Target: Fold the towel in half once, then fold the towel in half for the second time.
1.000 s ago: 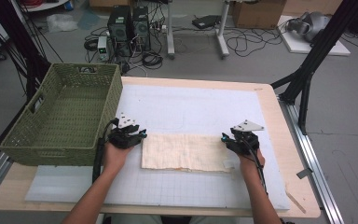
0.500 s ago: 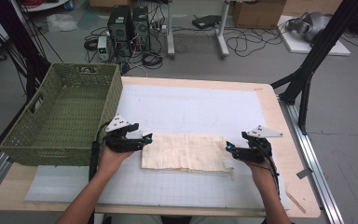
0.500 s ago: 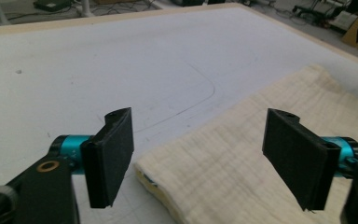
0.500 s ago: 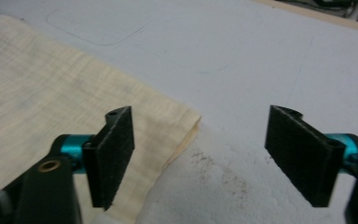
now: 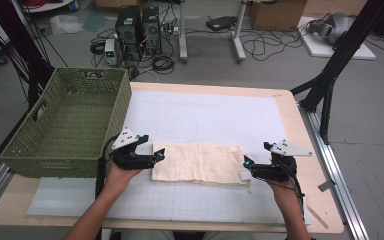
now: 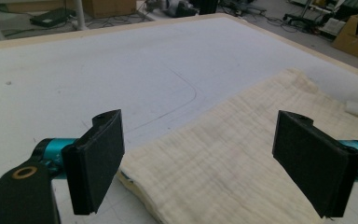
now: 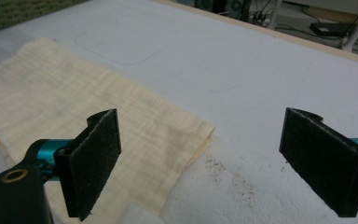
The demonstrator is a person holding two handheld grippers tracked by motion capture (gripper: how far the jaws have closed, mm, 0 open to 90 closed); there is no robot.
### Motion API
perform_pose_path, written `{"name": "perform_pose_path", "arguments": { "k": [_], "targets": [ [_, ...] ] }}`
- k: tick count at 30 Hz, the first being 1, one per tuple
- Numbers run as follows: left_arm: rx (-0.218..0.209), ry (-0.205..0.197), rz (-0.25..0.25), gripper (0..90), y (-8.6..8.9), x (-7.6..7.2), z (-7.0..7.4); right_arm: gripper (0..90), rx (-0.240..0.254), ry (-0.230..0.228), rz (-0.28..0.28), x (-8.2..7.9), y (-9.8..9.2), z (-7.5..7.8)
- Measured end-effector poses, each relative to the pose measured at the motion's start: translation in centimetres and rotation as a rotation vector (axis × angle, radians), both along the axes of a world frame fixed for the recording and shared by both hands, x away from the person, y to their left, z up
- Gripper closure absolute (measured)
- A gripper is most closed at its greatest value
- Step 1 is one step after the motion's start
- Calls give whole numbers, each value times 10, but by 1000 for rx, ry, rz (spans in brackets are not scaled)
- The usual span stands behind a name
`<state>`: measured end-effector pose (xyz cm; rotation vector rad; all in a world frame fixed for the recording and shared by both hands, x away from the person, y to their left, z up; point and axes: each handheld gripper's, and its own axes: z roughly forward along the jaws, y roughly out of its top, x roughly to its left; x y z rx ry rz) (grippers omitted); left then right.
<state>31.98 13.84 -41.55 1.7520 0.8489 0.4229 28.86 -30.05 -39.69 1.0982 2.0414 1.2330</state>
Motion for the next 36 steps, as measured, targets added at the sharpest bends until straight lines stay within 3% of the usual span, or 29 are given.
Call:
{"name": "perform_pose_path", "arguments": {
  "k": [24,36],
  "targets": [
    [-26,14,16,172,5,5,-4,117,-2,19,-1,3,-2,-5],
    [14,42,33,172,6,13,-11,118,-16,36,9,5,-2,-11]
  ]
}}
